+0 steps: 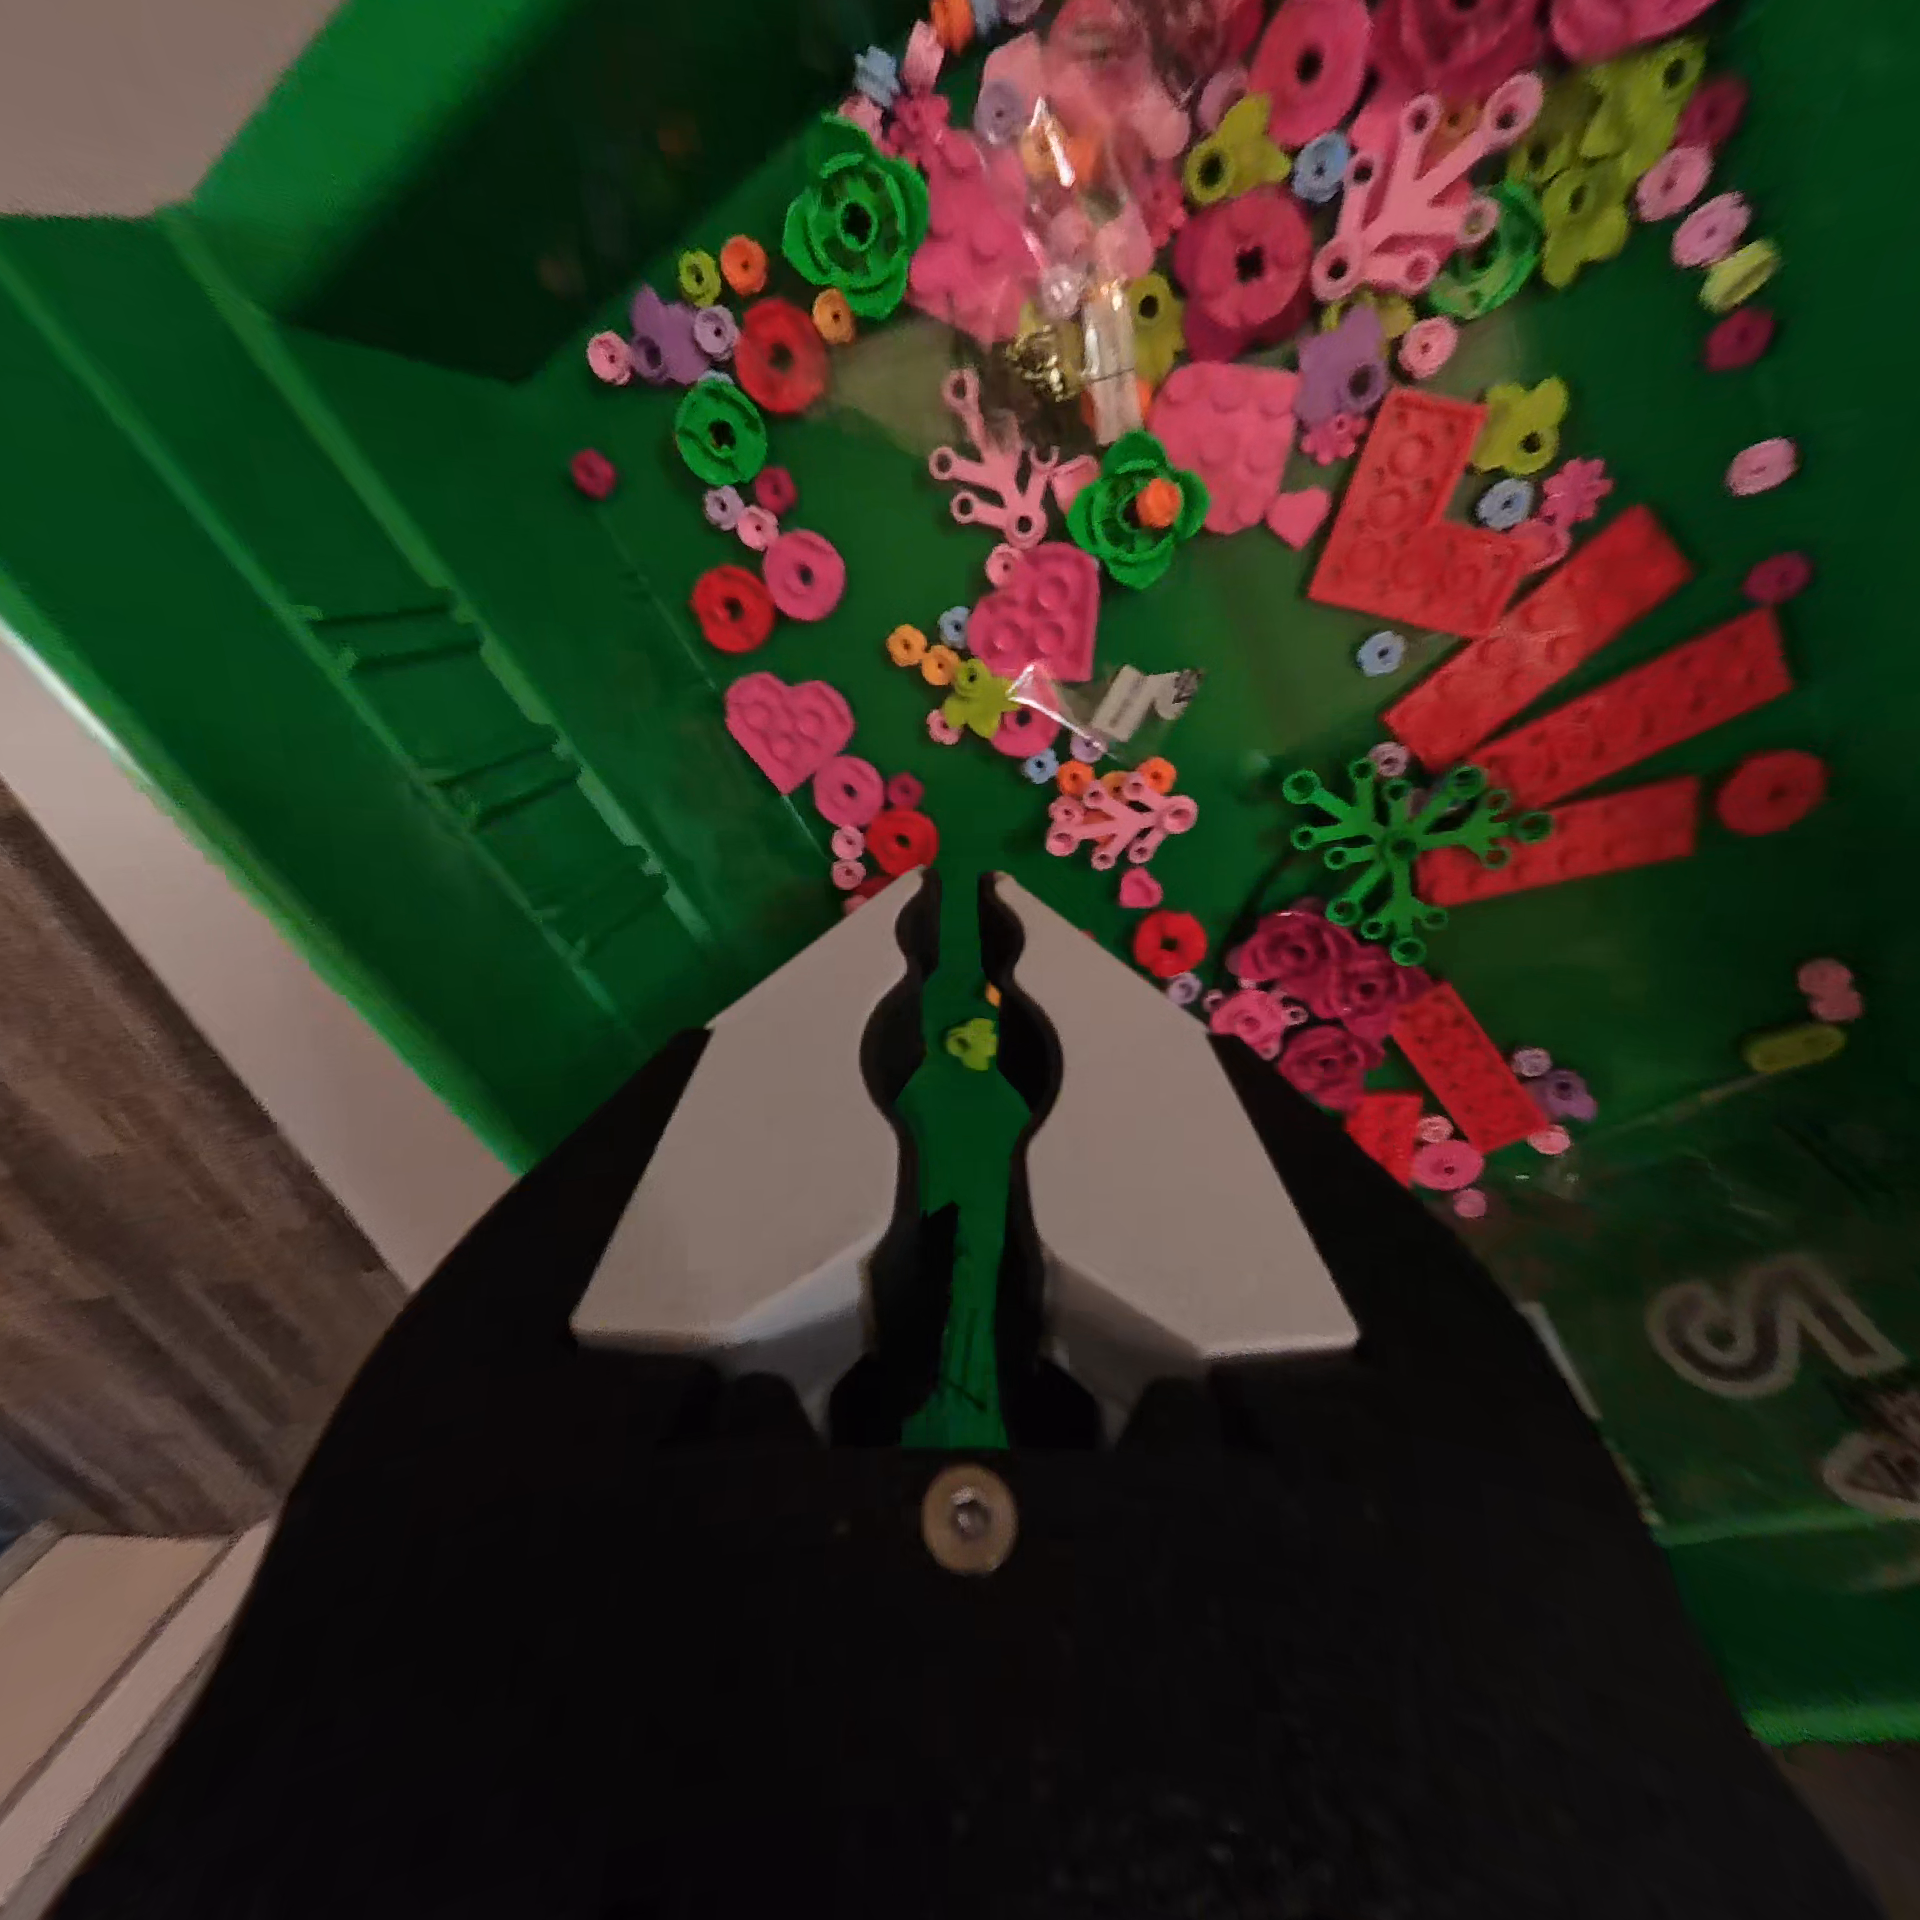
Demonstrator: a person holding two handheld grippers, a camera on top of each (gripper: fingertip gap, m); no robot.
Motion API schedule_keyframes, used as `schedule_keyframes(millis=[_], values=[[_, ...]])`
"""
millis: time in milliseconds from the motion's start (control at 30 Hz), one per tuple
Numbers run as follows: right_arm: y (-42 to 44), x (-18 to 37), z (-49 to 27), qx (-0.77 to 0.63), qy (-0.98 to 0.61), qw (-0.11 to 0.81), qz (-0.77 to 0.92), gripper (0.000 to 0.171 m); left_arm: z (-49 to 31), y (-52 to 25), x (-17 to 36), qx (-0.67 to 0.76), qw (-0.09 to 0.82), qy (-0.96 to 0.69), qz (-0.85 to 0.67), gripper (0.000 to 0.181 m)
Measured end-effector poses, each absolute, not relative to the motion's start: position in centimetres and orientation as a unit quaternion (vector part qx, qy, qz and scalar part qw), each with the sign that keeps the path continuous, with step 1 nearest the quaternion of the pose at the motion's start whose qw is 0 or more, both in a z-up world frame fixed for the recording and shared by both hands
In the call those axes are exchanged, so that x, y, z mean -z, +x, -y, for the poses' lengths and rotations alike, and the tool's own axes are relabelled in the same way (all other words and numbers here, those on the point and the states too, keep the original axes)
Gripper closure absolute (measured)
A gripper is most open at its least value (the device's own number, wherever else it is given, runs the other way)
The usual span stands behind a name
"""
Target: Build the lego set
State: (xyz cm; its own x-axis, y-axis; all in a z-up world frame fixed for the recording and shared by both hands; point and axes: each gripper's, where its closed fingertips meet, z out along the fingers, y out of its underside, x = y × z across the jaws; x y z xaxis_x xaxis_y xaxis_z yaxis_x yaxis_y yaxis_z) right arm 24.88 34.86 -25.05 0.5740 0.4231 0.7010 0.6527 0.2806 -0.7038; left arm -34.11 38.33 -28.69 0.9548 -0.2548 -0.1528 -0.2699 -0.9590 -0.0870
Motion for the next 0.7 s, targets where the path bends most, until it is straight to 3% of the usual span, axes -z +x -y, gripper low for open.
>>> schedule_keyframes(millis=[33,333,700], values=[[24.9,25.1,-34.9,0.088,-0.593,0.659,0.454,0.133,-38.3,-34.5,29.0,-0.084,0.038,-0.985,-0.146,0.177],[24.9,25.2,-34.9,0.091,-0.594,0.657,0.455,0.134,-37.4,-36.6,30.3,-0.180,-0.100,-0.958,-0.200,0.180],[24.9,25.2,-34.9,0.089,-0.594,0.657,0.456,0.134,-37.1,-36.9,31.1,-0.190,-0.141,-0.953,-0.188,0.175]])
